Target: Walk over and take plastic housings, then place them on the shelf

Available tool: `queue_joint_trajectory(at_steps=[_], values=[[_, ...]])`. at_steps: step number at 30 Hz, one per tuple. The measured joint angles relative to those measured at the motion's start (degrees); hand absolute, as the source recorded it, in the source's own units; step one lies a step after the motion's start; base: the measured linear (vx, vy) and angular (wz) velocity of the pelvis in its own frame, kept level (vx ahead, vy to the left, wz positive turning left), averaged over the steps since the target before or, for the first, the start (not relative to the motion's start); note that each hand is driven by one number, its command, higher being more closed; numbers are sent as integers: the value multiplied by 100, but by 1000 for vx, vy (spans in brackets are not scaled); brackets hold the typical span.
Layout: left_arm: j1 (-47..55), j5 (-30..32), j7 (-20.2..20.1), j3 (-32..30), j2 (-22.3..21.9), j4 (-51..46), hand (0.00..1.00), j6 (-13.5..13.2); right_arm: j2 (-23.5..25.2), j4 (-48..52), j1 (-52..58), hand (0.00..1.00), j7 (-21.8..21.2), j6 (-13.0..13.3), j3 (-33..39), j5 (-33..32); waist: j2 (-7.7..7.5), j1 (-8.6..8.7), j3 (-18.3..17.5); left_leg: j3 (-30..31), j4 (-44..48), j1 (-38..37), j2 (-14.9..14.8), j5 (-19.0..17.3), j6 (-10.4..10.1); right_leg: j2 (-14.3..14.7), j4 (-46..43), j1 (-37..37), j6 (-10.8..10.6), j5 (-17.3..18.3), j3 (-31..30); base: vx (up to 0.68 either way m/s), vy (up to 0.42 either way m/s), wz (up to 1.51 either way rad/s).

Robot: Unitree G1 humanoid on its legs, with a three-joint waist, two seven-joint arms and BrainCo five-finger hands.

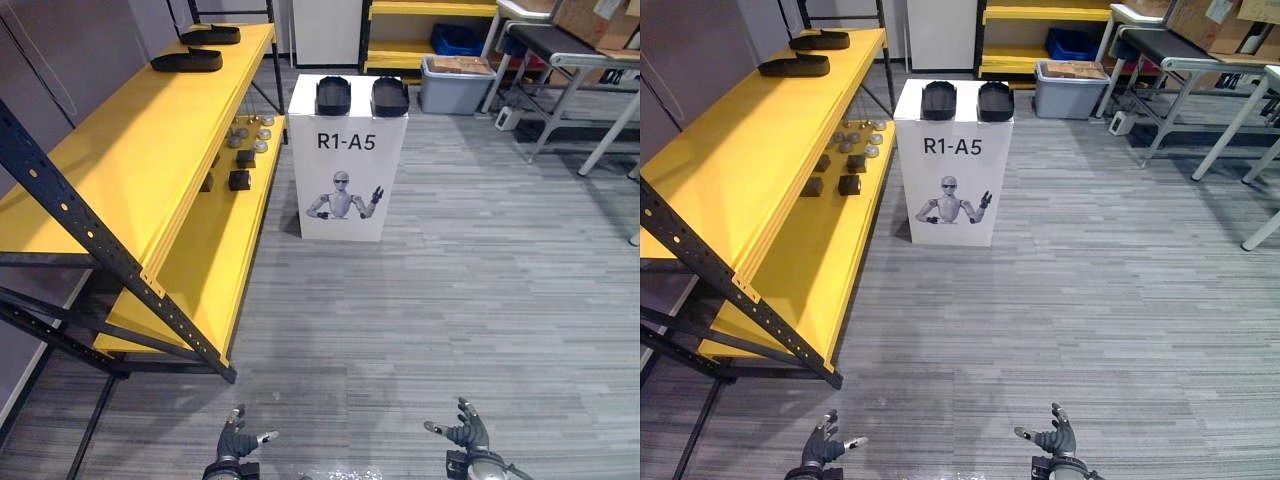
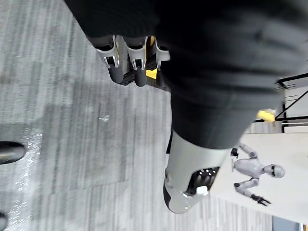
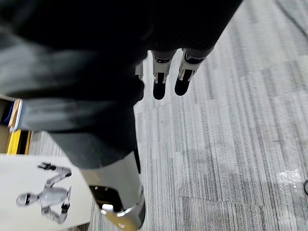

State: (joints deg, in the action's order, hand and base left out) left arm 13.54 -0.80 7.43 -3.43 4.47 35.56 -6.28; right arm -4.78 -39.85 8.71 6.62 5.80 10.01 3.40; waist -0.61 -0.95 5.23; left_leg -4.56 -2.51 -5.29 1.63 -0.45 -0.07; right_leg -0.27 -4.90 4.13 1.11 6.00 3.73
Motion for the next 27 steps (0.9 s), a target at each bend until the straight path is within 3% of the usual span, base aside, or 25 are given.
queue_joint_trajectory(at_steps=[14, 23, 27], values=[[303, -24, 103, -700, -63, -52, 0, 9, -7, -6, 21, 0, -4, -8, 86, 18, 35, -7, 50, -164, 5, -2, -15, -27, -36, 11, -20, -37, -31, 21, -134, -45, -1, -5], [307, -131, 102, -750, -113, 176, 0, 30, 7, -129, -4, 0, 9, -22, 129, -232, 36, -9, 50, -298, -103, 2, -26, -33, -29, 39, 29, -126, -30, 20, -227, -12, 8, -8], [283, -135, 103, -757, -156, 164, 0, 30, 21, -128, -90, 0, 14, -24, 132, -318, 34, -26, 53, -423, 27, 90, -57, -197, 38, 71, 46, -195, -32, 22, -340, 0, 8, -19]])
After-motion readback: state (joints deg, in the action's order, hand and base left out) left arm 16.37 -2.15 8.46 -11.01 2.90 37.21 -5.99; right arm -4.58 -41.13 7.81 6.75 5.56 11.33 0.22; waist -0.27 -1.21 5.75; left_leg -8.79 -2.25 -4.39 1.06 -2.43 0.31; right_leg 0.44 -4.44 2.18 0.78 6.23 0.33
